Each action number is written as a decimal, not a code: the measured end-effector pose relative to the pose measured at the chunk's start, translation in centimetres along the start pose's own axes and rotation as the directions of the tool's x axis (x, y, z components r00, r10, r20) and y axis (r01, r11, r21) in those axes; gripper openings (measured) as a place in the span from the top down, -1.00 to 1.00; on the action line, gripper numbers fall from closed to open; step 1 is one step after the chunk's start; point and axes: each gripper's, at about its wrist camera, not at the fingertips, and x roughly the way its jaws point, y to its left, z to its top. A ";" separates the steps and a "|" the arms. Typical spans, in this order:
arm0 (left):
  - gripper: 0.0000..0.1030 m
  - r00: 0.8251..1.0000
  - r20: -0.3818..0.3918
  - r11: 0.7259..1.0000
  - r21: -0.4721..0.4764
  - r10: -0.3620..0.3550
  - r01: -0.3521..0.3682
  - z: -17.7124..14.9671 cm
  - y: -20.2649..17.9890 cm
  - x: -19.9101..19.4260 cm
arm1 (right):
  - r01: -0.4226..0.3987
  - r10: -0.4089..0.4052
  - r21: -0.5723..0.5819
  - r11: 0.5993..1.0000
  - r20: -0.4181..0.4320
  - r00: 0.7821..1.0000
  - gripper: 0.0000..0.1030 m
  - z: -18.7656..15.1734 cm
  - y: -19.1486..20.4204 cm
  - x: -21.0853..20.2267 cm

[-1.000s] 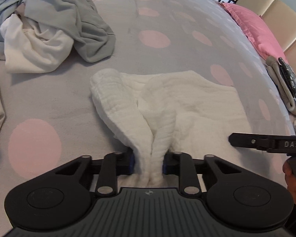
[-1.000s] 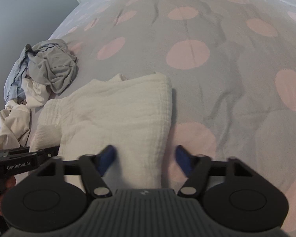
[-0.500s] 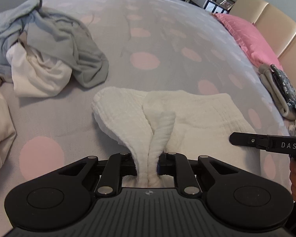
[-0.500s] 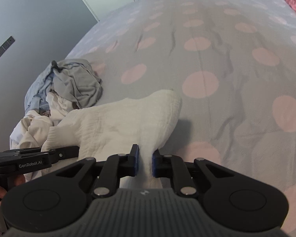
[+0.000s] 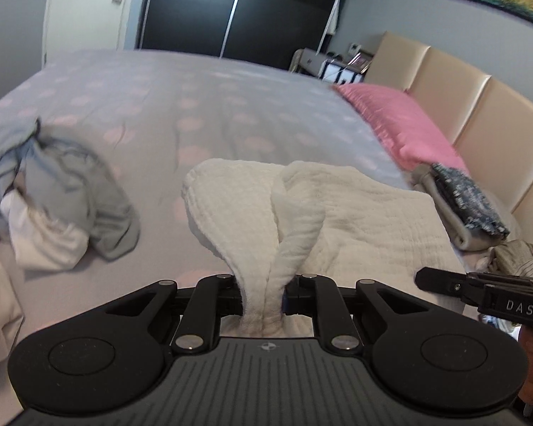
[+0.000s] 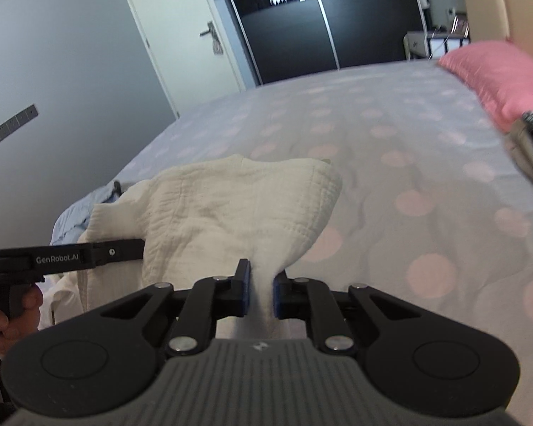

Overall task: Fold clothes
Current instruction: 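Grasp the folded shirt with both grippers and carry it toward the headboard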

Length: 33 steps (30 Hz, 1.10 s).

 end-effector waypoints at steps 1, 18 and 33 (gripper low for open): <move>0.77 1.000 0.016 1.000 0.009 -0.010 0.010 0.4 -0.7 -0.2 | 0.011 -0.011 -0.001 1.000 0.022 1.000 0.73 0.2 -0.3 -0.9; 0.77 0.932 0.051 0.916 0.208 -0.360 0.342 8.0 -20.1 6.1 | 0.267 -0.315 0.196 0.944 0.285 0.905 0.73 3.0 -12.6 -16.4; 0.77 0.795 -0.113 0.693 0.427 -0.596 0.581 9.3 -42.1 13.9 | 0.395 -0.586 0.491 0.776 0.330 0.740 0.73 3.5 -25.5 -28.4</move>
